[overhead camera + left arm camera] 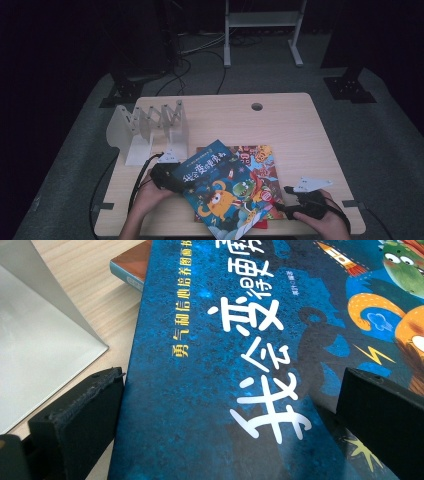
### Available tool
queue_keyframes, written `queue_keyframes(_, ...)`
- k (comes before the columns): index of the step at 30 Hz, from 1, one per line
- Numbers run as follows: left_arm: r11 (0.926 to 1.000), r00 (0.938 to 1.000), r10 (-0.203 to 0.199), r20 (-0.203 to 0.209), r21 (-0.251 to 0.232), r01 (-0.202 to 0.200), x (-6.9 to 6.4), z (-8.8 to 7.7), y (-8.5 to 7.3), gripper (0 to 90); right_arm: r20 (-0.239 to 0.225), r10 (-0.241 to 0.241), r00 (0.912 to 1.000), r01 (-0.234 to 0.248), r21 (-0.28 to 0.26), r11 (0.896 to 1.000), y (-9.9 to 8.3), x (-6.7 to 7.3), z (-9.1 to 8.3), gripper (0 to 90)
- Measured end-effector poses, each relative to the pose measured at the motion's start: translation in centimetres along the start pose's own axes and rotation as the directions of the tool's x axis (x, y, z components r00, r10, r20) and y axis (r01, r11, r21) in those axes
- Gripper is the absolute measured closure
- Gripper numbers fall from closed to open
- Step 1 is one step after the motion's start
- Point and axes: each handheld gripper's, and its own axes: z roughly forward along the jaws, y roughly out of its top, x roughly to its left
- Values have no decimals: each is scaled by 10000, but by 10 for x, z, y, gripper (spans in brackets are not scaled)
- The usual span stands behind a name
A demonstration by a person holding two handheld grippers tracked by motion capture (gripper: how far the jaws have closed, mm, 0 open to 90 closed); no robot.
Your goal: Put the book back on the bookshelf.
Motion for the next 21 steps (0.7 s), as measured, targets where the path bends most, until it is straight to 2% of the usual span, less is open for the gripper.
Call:
queue_keyframes(10, 9988, 9993, 301, 239, 369, -309, -5, -8, -4, 0, 411, 138, 9991, -136, -58, 9999, 7, -16, 6, 296)
queue_keyframes(14, 9988, 9989, 286, 381, 379, -301, -7, -8, -5, 0, 718, 138, 9973, -137, -9, 9999, 15, -29, 11, 303)
queue_keyframes(21, 9975, 9973, 390, 619, 559, -425, -10, -12, -8, 0, 913, 417, 9950, -422, 29, 9991, 27, -49, 21, 308)
